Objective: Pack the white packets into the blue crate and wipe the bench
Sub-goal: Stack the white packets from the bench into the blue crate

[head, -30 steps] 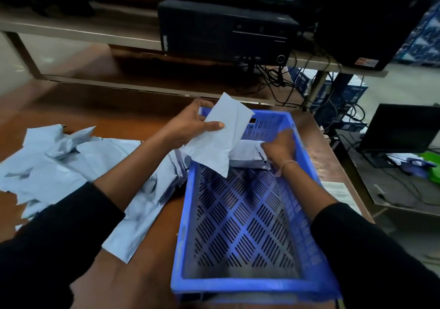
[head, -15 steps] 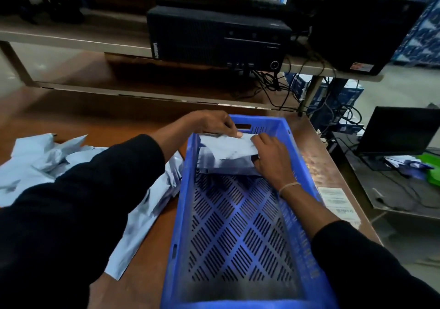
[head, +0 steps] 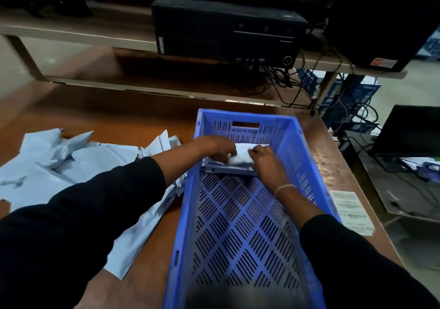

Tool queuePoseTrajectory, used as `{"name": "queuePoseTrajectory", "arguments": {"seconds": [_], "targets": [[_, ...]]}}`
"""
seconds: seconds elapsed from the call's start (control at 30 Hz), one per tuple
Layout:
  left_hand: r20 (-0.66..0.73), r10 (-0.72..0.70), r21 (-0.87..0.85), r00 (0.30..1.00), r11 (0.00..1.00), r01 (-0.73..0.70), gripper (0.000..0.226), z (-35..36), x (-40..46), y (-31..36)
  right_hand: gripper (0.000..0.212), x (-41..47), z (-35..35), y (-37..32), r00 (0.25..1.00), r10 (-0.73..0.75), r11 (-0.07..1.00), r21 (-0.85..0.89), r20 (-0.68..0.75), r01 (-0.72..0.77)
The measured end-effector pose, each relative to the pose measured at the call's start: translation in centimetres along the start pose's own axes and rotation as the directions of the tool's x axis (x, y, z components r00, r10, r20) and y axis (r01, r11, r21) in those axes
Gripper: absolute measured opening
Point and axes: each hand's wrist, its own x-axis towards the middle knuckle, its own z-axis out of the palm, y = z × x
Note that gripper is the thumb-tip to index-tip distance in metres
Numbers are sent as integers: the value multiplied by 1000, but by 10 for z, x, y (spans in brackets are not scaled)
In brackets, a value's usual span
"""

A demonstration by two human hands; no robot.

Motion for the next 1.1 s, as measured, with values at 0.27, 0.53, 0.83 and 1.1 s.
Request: {"name": "queuePoseTrajectory", "arguments": {"seconds": [0.27, 0.53, 0.83, 1.1], "targets": [[137, -32, 81, 990, 996, 21, 52, 9, -4, 5, 67, -10, 0, -2, 999, 5, 988, 156, 42, -12], [-296, -15, -321, 955, 943, -85, 54, 6, -52, 8, 40, -3, -38, -17, 948, 317, 809, 527, -16, -262], [-611, -470, -778, 636, 507, -372, 18, 74, -152, -55, 19, 24, -117, -106, 944, 324, 592, 793, -68, -146], [-270, -766, -955, 584, 134, -266, 17, 157, -209, -107, 9, 81, -113, -233, 946, -24, 863, 485, 324, -144]]}}
